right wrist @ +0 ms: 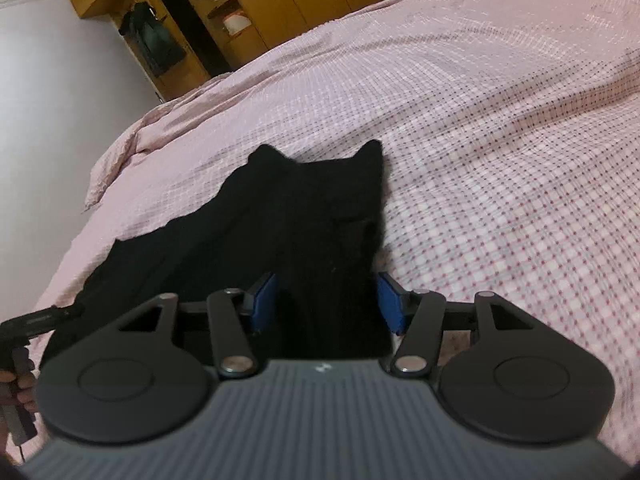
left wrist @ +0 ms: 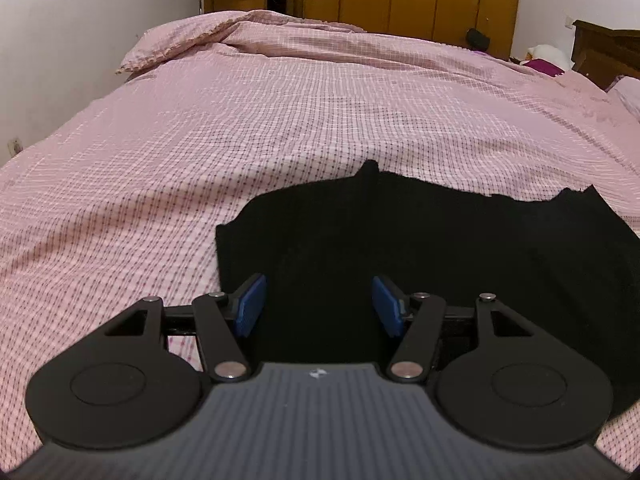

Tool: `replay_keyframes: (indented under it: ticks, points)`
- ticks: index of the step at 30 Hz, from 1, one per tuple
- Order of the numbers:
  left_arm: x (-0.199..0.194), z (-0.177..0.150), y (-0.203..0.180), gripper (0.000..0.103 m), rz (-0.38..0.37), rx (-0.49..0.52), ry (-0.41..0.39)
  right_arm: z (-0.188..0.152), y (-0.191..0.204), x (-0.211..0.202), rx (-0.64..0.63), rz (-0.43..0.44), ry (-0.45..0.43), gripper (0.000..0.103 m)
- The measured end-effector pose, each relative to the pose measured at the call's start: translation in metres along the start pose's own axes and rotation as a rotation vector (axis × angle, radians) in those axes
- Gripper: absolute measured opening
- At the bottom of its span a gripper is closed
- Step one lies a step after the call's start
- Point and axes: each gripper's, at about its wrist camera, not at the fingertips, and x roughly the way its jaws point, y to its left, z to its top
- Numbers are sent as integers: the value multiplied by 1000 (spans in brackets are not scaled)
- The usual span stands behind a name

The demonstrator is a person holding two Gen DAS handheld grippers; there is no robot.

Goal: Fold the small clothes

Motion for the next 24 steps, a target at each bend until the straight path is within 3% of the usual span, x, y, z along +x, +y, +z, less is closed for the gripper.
replay_keyframes:
  ticks: [3, 5, 7, 9, 16, 24]
  points:
    - [-2, -6, -1, 65, 12, 9, 1, -4, 19, -16, -105, -67, -118, 57]
    - [0, -7, -2, 65, 18, 9, 5, -2, 29, -21, -162, -58, -148, 57]
    - [2, -6, -4, 65, 22, 13, 4, 2, 33, -17, -192, -27, -128, 52]
    - [1, -6, -4, 65, 24, 16, 3, 5, 32, -7, -195, -27, -94, 41]
    - [4, -7, -2, 65, 18, 7, 8, 6, 20, 13, -160, -62, -36, 29]
    - [5, -8, -3, 65, 21, 4, 8, 2, 17, 8, -183, -62, -35, 33]
